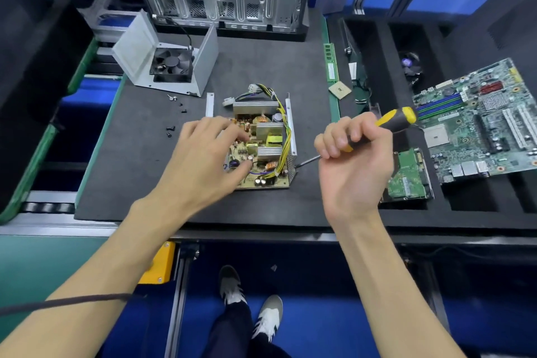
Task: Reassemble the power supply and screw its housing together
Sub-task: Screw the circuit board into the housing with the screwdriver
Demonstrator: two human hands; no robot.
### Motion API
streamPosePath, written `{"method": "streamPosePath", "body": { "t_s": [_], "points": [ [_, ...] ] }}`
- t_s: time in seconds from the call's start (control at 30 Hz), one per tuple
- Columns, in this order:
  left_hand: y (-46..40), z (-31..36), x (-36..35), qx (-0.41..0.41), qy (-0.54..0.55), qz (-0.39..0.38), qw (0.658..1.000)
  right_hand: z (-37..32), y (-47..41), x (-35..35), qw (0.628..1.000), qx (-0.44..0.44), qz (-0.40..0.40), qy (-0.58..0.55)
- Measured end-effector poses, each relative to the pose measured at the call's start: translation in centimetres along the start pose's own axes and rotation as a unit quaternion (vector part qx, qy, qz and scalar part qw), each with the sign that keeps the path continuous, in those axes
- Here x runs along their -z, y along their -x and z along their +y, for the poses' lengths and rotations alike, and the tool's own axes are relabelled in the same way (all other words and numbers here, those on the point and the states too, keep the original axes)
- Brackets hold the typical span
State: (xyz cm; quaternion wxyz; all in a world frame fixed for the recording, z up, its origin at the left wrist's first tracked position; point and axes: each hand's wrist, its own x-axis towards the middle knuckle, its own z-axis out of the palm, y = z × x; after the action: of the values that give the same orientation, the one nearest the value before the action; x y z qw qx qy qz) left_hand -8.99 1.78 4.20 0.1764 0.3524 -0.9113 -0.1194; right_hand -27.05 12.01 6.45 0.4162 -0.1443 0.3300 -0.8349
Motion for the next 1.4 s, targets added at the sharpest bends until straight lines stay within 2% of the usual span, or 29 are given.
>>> {"method": "streamPosePath", "body": {
  "t_s": [0.17, 0.37, 0.43, 0.53, 0.6, 0.73, 1.03, 1.23, 1.3, 1.4],
  "points": [
    [1.1, -1.3, -2.4, -0.015, -0.028, 0.006, 0.999, 1.7, 1.4, 0.7, 0.996, 0.013, -0.026, 0.088],
    [1.2, -1.5, -2.5, -0.028, -0.017, 0.015, 0.999, 2.3, 1.4, 0.3, 0.994, 0.016, -0.046, 0.099],
    [1.5, -1.2, -2.3, -0.029, 0.004, 0.039, 0.999, 2.0, 1.2, 0.1, 0.995, 0.011, -0.048, 0.084],
    [2.4, 0.1, -2.1, -0.019, 0.042, 0.122, 0.991, 1.6, 0.9, 0.3, 0.998, 0.006, -0.038, 0.059],
    [3.1, 1.2, -2.2, -0.035, 0.064, 0.142, 0.987, 1.4, 0.7, 0.5, 0.999, -0.004, -0.027, 0.036],
    [3.3, 2.1, -2.6, -0.083, 0.076, 0.074, 0.991, 1.1, 0.4, 0.6, 1.000, -0.009, -0.020, 0.010],
    [2.6, 2.0, -1.9, -0.028, 0.112, 0.050, 0.992, 0.5, 0.3, 0.2, 0.999, -0.011, -0.029, 0.007],
    [2.5, 2.0, -1.3, -0.026, 0.112, 0.007, 0.993, 1.1, 0.4, -0.6, 0.999, -0.020, -0.039, 0.002],
    [2.5, 2.0, -1.2, -0.015, 0.123, 0.011, 0.992, 1.2, 0.3, -0.9, 0.999, -0.017, -0.042, 0.006],
    [2.5, 1.6, -0.9, 0.025, 0.093, 0.087, 0.992, 1.5, 0.0, -1.1, 0.999, -0.010, -0.031, 0.021]
  ]
}}
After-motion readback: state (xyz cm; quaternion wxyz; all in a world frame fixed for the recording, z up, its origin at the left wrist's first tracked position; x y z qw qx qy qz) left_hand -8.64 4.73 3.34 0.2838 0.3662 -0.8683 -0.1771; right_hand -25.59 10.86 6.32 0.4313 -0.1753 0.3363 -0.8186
